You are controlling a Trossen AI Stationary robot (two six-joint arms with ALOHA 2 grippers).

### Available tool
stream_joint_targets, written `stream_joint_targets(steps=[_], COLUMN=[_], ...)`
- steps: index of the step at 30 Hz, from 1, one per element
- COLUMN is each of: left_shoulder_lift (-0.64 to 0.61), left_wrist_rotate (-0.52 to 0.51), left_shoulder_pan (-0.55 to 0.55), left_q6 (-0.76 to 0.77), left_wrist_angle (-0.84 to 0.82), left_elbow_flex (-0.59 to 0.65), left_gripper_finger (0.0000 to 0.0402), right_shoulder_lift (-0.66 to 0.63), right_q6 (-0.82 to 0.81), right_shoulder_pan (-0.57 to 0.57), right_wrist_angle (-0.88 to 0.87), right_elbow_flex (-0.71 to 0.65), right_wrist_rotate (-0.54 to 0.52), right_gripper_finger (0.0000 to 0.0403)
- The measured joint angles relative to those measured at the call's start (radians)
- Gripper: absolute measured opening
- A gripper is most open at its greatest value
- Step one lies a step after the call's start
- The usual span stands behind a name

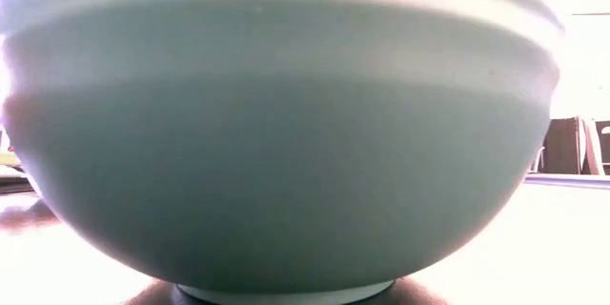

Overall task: Place and stack bowls onto a shelf
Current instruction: Stack the large white bowl on top of the large light blue bowl on the shelf

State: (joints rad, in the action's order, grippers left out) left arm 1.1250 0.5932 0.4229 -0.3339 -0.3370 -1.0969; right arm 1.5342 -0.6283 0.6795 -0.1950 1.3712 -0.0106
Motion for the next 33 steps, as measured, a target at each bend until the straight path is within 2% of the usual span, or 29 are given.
stream_joint_targets(steps=[3,6,10,13,21,33], left_shoulder_lift=[0.022,0.054,0.106,0.145,0.176,0.245], left_wrist_rotate=[-0.013,-0.082,-0.187,-0.202,-0.241,-0.244], left_shoulder_pan=[0.000,0.000,-0.001,-0.001,-0.005,-0.026], left_q6=[-0.004,-0.005,0.002,0.019,-0.020,-0.057], left_wrist_angle=[0.047,0.077,0.087,0.107,0.143,0.339], left_elbow_flex=[0.000,0.000,0.000,0.000,0.000,0.000], left_gripper_finger=[0.0152,0.0152,0.0152,0.0152,0.0152,0.0152], right_shoulder_lift=[0.013,0.021,0.019,0.018,0.040,0.041], right_q6=[0.185,0.344,0.518,0.612,0.703,0.842], right_shoulder_pan=[-0.054,-0.110,-0.170,-0.201,-0.230,-0.229], right_wrist_angle=[0.036,0.039,0.045,0.054,0.047,0.052], right_elbow_flex=[0.000,0.000,-0.001,-0.001,-0.001,0.000], right_wrist_rotate=[0.112,0.213,0.299,0.367,0.524,0.544], right_gripper_finger=[0.0008,0.0008,0.0008,0.0008,0.0008,0.0008])
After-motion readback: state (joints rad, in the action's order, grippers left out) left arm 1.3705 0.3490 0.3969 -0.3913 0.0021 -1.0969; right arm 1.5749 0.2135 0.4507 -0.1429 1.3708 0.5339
